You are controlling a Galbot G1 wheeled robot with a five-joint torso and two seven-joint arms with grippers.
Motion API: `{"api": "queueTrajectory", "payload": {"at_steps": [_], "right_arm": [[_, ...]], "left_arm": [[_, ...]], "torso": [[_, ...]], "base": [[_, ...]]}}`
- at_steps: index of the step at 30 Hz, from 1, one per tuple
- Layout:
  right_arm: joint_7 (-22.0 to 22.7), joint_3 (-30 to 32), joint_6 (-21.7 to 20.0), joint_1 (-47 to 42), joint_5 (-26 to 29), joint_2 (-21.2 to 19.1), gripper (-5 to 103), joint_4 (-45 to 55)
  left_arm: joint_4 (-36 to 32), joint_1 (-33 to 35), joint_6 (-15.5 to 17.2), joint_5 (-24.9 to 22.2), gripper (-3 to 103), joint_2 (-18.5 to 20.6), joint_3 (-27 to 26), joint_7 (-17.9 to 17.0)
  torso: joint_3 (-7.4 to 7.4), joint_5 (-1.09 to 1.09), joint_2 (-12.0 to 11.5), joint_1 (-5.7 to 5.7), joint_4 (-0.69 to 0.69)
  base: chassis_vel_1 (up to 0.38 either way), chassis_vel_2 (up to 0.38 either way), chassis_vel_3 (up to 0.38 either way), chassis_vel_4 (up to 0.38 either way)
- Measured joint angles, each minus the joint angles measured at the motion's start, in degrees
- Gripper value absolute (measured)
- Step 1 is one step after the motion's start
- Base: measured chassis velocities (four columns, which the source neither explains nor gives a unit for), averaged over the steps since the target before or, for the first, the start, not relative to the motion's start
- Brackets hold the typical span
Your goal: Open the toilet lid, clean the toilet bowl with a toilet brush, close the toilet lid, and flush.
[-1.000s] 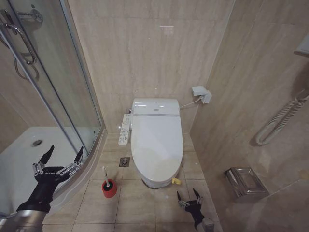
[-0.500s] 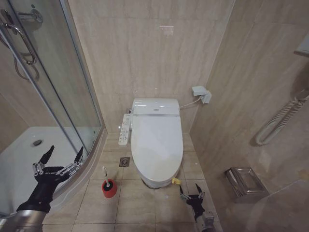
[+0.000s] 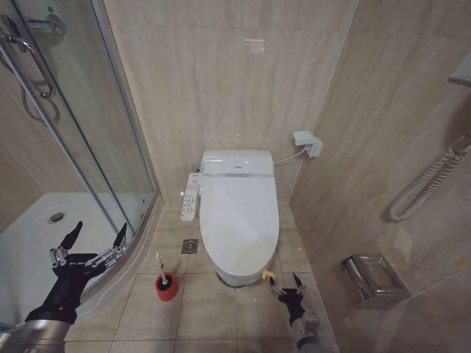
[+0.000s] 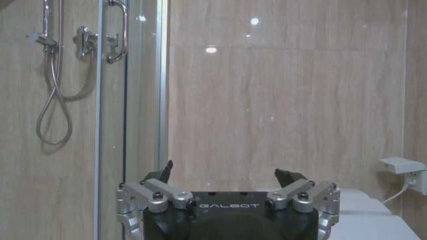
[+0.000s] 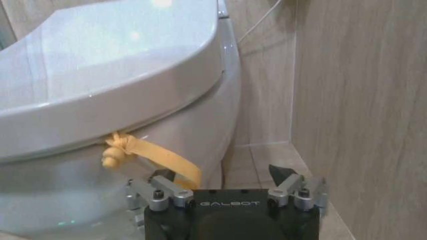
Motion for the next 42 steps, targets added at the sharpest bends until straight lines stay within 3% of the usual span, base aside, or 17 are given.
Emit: {"api": "queueTrajectory", "payload": {"at_steps": [3, 4, 11, 12, 17, 18, 25, 26, 32, 37, 42], "right_arm": [[0.0, 0.0, 0.4, 0.1, -0.1, -0.1, 100, -0.1], [-0.3, 0.1, 0.8, 0.0, -0.1, -0.2, 80, -0.1], [-1.3, 1.0, 3.0, -0.8, -0.3, -1.1, 80, 0.1], [-1.3, 1.2, 3.3, -0.9, -0.3, -1.3, 53, 0.1], [-1.8, 1.9, 4.5, -1.7, 0.5, -1.9, 53, 0.1], [-2.3, 2.1, 4.9, -2.0, 1.3, -2.0, 27, 0.1], [-5.0, 2.7, 6.5, -2.8, 5.5, -3.0, 27, 0.8], [-5.3, 3.0, 6.7, -3.0, 6.3, -3.1, 2, 1.4], [-6.2, 5.0, 6.4, -4.7, 10.2, -4.2, 2, 7.4], [-5.1, 8.9, 0.6, -9.0, 19.3, -7.1, 0, 24.2], [-1.9, 12.0, -3.3, -10.5, 24.8, -10.5, 0, 37.7]], "left_arm": [[0.0, 0.0, 0.0, 0.0, 100, 0.0, 0.0, 0.0], [0.0, 0.0, 0.0, 0.0, 100, 0.0, 0.0, 0.0], [0.0, 0.0, 0.0, 0.0, 100, 0.0, 0.0, 0.0], [0.0, 0.0, 0.0, 0.0, 100, 0.0, 0.0, 0.0], [0.0, 0.0, 0.0, 0.0, 100, 0.0, 0.0, 0.0], [0.0, 0.0, 0.0, 0.0, 100, 0.0, 0.0, 0.0], [0.0, 0.0, 0.0, 0.0, 100, 0.0, 0.0, 0.0], [0.0, 0.0, 0.0, 0.0, 100, 0.0, 0.0, 0.0], [0.0, 0.0, 0.0, 0.0, 100, 0.0, 0.0, 0.0], [0.0, 0.0, 0.0, 0.0, 100, 0.0, 0.0, 0.0], [0.0, 0.0, 0.0, 0.0, 100, 0.0, 0.0, 0.0]], "torso": [[0.00, 0.00, 0.0, 0.00, -0.01], [0.00, 0.00, 0.0, 0.00, -0.01], [0.00, 0.00, 0.0, 0.00, -0.01], [0.00, 0.00, 0.0, 0.00, -0.01], [0.00, 0.00, 0.0, 0.00, 0.00], [0.00, 0.01, 0.0, 0.00, 0.00], [0.00, 0.03, 0.0, 0.00, 0.01], [0.00, 0.03, 0.0, 0.00, 0.01], [0.00, 0.05, 0.0, 0.00, 0.02], [0.00, 0.04, 0.0, 0.00, 0.03], [-0.01, -0.04, 0.0, -0.01, 0.00]], "base": [[0.000, 0.000, 0.000, 0.000], [0.000, 0.000, 0.000, 0.000], [0.000, 0.000, 0.000, 0.000], [0.000, 0.000, 0.000, 0.000], [0.000, 0.000, 0.000, 0.000], [0.000, 0.000, 0.000, 0.000], [0.000, 0.000, 0.000, 0.000], [0.000, 0.000, 0.000, 0.000], [0.000, 0.000, 0.000, 0.000], [0.000, 0.000, 0.000, 0.000], [0.000, 0.000, 0.000, 0.000]]}}
